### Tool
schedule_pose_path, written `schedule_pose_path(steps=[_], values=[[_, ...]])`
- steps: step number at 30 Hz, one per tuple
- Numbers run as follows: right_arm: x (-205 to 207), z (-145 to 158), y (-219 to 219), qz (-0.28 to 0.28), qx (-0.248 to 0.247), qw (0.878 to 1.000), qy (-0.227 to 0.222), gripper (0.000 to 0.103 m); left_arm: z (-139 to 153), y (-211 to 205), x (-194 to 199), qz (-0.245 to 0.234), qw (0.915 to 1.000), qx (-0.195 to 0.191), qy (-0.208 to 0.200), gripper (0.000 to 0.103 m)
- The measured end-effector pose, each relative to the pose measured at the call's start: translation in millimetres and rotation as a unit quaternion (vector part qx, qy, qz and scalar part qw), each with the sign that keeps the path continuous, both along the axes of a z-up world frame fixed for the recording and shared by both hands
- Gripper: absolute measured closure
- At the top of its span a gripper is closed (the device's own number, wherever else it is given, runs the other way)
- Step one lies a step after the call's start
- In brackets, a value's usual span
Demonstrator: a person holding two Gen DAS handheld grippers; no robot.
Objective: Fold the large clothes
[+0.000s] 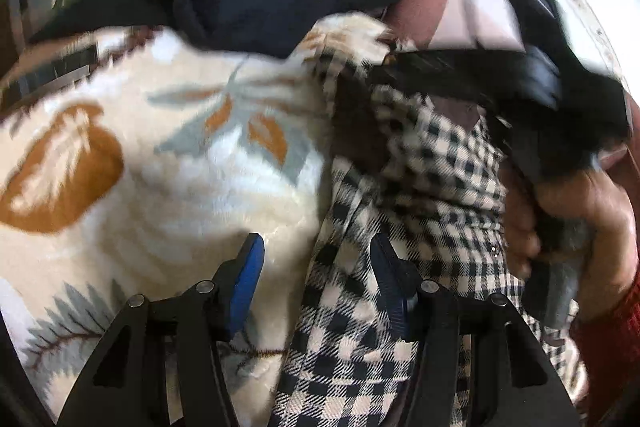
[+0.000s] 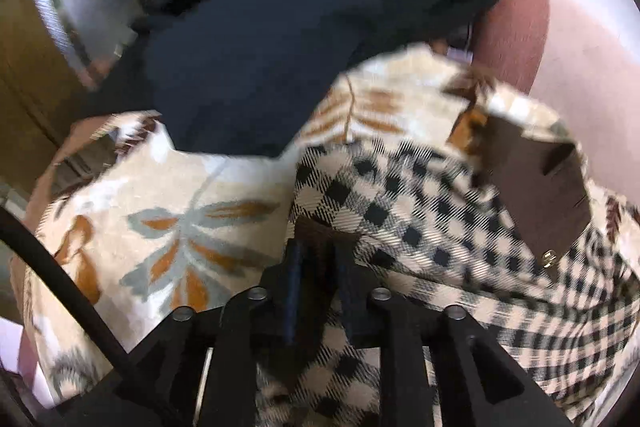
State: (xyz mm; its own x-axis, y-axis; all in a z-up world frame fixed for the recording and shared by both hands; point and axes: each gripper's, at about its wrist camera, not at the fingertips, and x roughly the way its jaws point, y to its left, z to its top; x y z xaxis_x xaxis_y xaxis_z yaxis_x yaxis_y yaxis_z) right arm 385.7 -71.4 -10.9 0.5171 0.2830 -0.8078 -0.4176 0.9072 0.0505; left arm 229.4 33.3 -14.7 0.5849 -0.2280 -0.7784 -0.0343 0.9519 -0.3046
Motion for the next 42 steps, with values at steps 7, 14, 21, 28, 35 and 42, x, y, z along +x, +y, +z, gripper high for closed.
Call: schedule_pose_path(steps=[7,14,21,28,35,42], values=[[-36.5,17.0,-169.9,-0.152,-0.028,0.988,-0.027,0.072,7.0,-25.7,21.8,-0.025,0.9995,0.010,-0.014,0.049],[-98.8,-8.8,-275.2,-0.196,-0.024,0.980,-0.001,0.053,-15.4,-55.9,66.4,-0.035,0.9993,0.011,0.006,0.049],[-95.8,-52.4,-233.8,-0.095,-0.111,0.989,-0.028,0.049,-34.3,-46.2,93.4,-0.002,0.9997,0.010,0.023,0.047],[-94.2,-51.7,-225.9,-0.071,-0.105,0.991,-0.028,0.095,-35.4,-43.0,96.8,-0.008,0.9996,0.015,0.022,0.047],[-121.0,-62.2,-244.1,-0.065,-0.064,0.994,0.057,0.095,-33.1,-47.0,90.4,-0.007,0.9988,0.040,0.026,0.043],[-125.8,0.5,-279.9,-0.143,0.040,0.989,-0.027,0.095,-2.6,-52.4,72.0,0.003,0.9985,0.052,-0.019,0.043]])
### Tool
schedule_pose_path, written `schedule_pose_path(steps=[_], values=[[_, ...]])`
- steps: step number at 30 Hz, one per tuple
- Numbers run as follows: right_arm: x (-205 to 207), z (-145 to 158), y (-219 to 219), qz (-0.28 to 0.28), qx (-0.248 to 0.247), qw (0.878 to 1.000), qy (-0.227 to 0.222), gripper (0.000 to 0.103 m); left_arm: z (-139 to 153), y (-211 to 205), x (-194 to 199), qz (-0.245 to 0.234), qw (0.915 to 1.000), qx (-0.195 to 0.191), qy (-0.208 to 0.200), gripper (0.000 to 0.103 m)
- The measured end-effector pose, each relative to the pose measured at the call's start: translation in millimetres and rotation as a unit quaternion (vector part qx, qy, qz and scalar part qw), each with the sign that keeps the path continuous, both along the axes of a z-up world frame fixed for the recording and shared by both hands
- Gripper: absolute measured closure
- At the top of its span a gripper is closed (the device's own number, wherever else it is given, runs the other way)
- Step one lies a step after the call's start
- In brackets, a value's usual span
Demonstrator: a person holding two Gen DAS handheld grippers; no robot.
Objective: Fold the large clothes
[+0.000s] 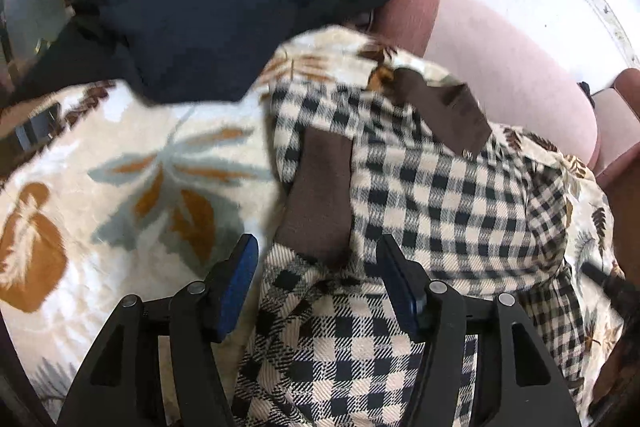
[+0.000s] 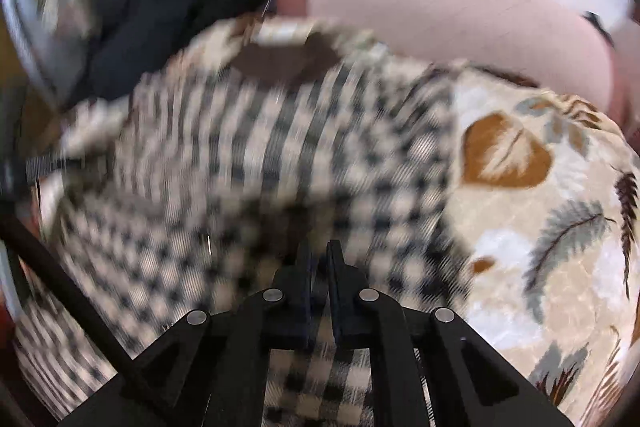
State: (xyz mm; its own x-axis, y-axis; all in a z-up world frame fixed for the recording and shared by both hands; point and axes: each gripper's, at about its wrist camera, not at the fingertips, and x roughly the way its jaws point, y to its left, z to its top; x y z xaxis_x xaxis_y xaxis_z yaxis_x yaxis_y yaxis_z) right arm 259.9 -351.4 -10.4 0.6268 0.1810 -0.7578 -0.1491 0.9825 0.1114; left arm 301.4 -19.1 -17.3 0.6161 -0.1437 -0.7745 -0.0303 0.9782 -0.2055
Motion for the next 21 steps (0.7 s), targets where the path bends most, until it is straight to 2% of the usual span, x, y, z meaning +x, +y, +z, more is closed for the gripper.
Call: schedule_pose_path(steps=[3,5,7,9,11,13,14,15,16,17,21], values=[[31.7,0.5,-9.3,-0.037,0.004,0.999,-0.002,0.095,-9.2,-4.2,5.3,-0.007,0.9998,0.018,0.011,0.043],[58.8,-16.7,-11.7,-0.061,-0.024,0.998,0.020,0.095,-24.8,-1.3,13.3,-0.003,0.9990,0.025,0.037,0.043],[83.4,-40.3,-18.2,-0.088,-0.065,0.993,0.044,0.095,-36.5,4.5,19.6,-0.009,0.9984,0.008,0.055,0.040],[102.5,-59.4,-33.7,-0.121,-0.086,0.986,0.071,0.094,-36.8,6.0,20.7,-0.011,0.9987,0.006,0.049,0.038],[99.9,-50.7,-42.9,-0.148,-0.058,0.986,0.060,0.094,-34.8,3.7,19.6,-0.011,0.9987,0.014,0.048,0.038],[83.3,-40.4,-43.2,-0.148,-0.041,0.986,0.058,0.091,-32.8,2.0,16.7,-0.011,0.9987,0.020,0.045,0.038],[72.9,-34.2,-43.5,-0.142,-0.039,0.987,0.055,0.084,-30.9,1.9,14.9,-0.011,0.9987,0.020,0.045,0.037],[51.2,-27.1,-44.2,-0.138,-0.039,0.988,0.052,0.068,-29.1,1.8,12.6,-0.009,0.9988,0.019,0.044,0.038],[34.7,-23.0,-46.3,-0.138,-0.033,0.989,0.047,0.062,-26.1,1.6,9.2,-0.009,0.9989,0.017,0.042,0.038],[15.7,-18.8,-47.5,-0.138,-0.025,0.989,0.044,0.058,-24.2,0.8,6.4,-0.009,0.9990,0.017,0.041,0.038],[-66.0,-16.1,-57.5,-0.123,0.011,0.991,0.057,0.058,-15.1,-7.2,-14.8,-0.012,0.9993,0.020,0.030,0.038]])
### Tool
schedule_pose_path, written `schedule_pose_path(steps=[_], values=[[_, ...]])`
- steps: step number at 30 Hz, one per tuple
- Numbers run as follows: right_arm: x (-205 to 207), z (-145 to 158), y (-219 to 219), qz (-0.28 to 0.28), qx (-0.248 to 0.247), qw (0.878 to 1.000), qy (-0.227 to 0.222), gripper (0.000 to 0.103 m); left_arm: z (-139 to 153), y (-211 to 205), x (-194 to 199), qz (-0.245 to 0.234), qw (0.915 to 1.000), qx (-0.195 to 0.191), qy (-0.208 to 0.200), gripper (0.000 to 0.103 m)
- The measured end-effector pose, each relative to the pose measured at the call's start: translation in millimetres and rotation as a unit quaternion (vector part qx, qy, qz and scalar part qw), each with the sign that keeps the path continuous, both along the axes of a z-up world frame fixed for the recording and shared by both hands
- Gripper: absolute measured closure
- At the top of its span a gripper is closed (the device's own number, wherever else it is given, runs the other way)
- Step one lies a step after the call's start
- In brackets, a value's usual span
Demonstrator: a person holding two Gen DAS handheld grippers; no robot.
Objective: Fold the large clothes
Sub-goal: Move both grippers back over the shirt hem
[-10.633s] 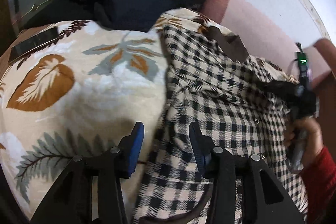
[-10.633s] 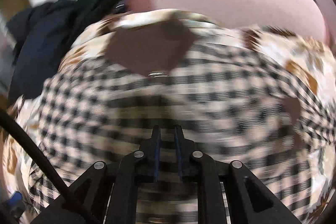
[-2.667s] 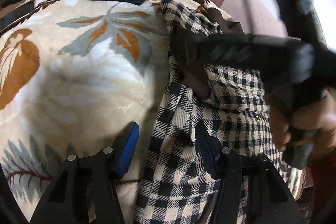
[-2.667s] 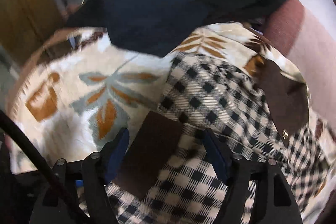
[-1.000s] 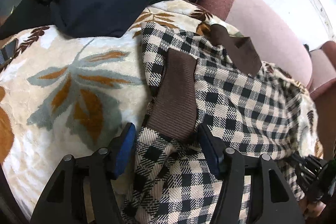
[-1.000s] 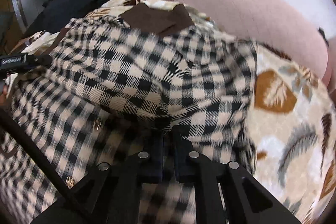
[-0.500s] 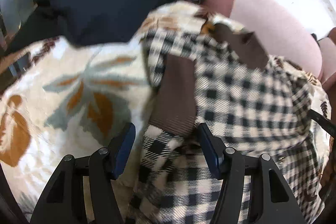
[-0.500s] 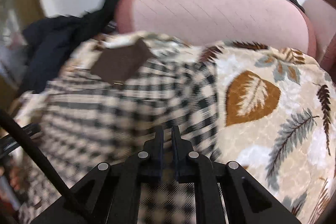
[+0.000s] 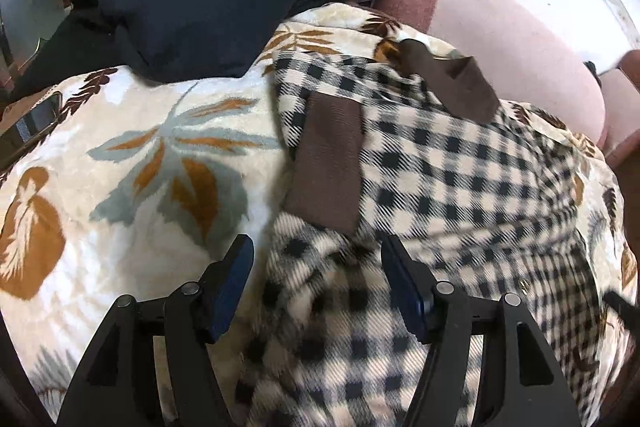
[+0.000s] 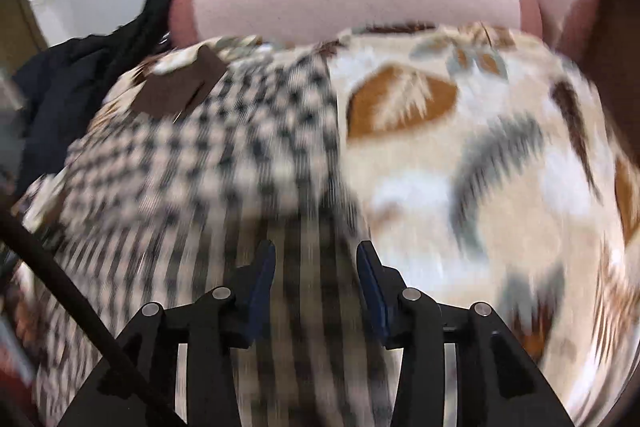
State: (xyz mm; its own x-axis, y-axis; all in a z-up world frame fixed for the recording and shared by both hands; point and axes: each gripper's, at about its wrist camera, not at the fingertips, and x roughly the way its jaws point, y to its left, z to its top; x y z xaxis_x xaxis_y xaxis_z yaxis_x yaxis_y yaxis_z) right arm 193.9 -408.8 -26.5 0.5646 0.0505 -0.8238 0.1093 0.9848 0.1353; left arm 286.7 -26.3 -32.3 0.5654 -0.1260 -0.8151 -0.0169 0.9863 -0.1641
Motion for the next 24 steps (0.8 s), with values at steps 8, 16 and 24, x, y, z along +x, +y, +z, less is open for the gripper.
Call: schedule_pose_path(steps=[8,16,24], values=[[-127.8,-10.9,-6.2,-0.025,0.002,0.999,-0.034,0.050,38.4,-40.2,-85.4,-0.044,0.9983,-0.001,-0.039,0.038],[-172.9,-20.0,3.7,-0.033,0.005,0.998,-0.057,0.050,38.3,-73.1,-179.9,-0.075,0.9950,0.017,-0.063,0.036],[-192.1,-28.4,13.6,-0.027,-0.021,0.997,-0.074,0.047,11.9,-74.6,-236.4,-0.053,0.9981,0.007,-0.032,0.021]])
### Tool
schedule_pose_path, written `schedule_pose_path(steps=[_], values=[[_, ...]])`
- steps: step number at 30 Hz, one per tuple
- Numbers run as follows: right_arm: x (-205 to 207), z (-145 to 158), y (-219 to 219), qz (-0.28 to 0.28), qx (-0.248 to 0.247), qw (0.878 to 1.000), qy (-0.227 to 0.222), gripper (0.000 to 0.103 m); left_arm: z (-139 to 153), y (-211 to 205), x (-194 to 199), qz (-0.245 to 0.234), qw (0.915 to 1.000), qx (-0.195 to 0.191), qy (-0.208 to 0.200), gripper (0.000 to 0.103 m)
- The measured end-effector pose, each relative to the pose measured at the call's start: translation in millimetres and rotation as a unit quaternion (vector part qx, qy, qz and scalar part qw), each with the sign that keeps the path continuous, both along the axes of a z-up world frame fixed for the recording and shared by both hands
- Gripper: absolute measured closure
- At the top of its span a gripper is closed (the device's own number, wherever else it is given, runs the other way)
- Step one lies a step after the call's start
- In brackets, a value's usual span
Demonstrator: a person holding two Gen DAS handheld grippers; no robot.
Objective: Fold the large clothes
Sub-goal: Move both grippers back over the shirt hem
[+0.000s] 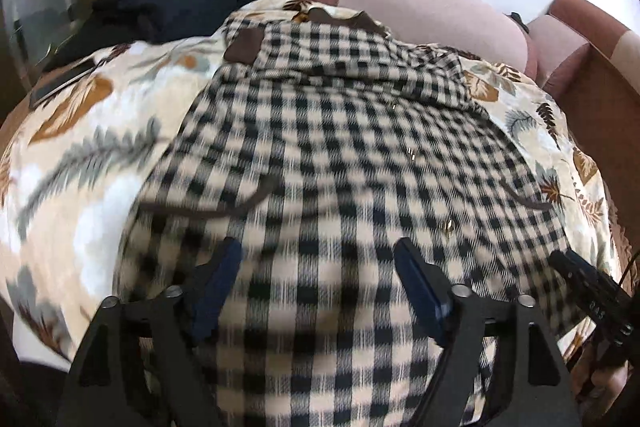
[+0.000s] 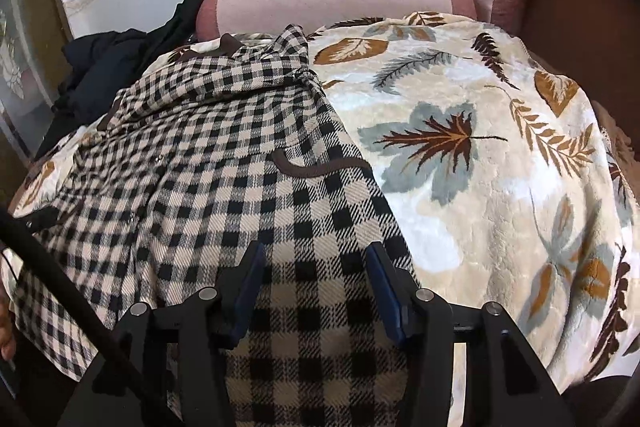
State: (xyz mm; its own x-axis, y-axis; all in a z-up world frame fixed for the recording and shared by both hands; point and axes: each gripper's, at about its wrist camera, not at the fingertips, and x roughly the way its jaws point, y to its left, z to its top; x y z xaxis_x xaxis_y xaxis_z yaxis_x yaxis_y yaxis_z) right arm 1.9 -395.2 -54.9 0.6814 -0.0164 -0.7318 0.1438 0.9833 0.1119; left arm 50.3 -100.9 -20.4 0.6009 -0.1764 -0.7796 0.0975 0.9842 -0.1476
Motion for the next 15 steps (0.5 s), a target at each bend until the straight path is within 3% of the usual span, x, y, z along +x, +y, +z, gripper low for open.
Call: schedule_pose_path(steps=[8,11,15], values=[[-3.8,-1.0,3.9,0.001,-0.006,1.000,-0.010,0.046,-24.4,-18.9,-2.6,-0.016,0.9982,0.056,0.009,0.013],[-4.9,-0.6,1.8,-0.003,-0.003,1.000,-0.013,0.045,-23.3,-23.3,-5.0,-0.016,0.9967,0.079,-0.005,0.013],[-13.0,8.5,-1.2,-0.008,0.011,0.999,-0.039,0.044,2.9,-3.4,-18.2,-0.005,0.9985,0.043,-0.034,0.013]])
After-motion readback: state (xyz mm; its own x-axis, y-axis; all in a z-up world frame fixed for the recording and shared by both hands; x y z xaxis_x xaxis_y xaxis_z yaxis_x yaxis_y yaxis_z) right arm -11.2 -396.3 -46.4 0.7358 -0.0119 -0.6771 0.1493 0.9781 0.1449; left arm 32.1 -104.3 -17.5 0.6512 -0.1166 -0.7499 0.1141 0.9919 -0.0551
